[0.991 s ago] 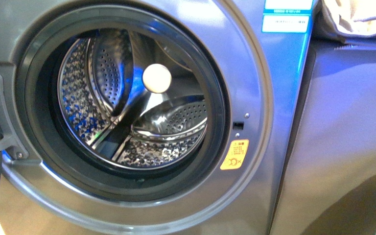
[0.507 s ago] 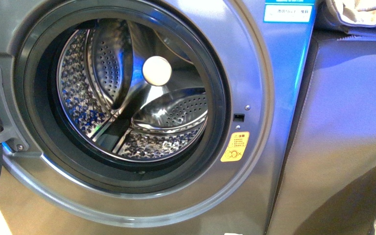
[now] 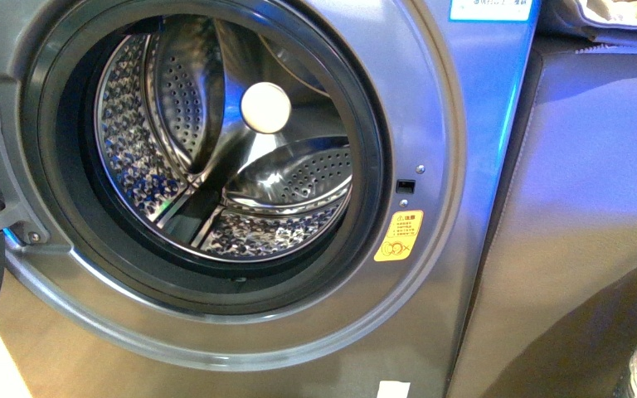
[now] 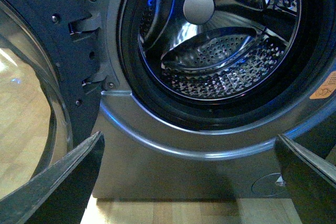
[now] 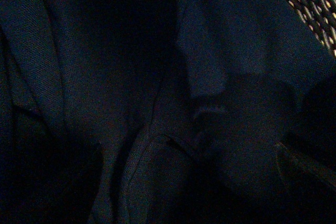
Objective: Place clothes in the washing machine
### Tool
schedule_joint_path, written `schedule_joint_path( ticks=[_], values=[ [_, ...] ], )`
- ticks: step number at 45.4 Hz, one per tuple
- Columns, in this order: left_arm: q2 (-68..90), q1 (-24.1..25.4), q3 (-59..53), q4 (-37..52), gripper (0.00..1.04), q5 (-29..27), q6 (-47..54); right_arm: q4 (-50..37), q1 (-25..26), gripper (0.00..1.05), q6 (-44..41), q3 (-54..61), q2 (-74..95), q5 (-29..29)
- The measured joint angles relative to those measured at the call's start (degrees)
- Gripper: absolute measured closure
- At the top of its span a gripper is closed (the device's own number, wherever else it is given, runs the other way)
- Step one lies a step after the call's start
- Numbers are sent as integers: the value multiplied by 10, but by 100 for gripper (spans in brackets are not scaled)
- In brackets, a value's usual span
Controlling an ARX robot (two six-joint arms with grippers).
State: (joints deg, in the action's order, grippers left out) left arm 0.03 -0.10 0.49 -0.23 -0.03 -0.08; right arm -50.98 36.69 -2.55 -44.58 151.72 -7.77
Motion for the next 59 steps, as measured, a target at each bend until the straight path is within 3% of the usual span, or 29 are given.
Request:
schedule_joint_path(
  ticks=[59],
  values=[
    [0, 0, 0, 0, 6, 0, 0, 73, -35, 7, 11, -148, 103, 8]
  ],
)
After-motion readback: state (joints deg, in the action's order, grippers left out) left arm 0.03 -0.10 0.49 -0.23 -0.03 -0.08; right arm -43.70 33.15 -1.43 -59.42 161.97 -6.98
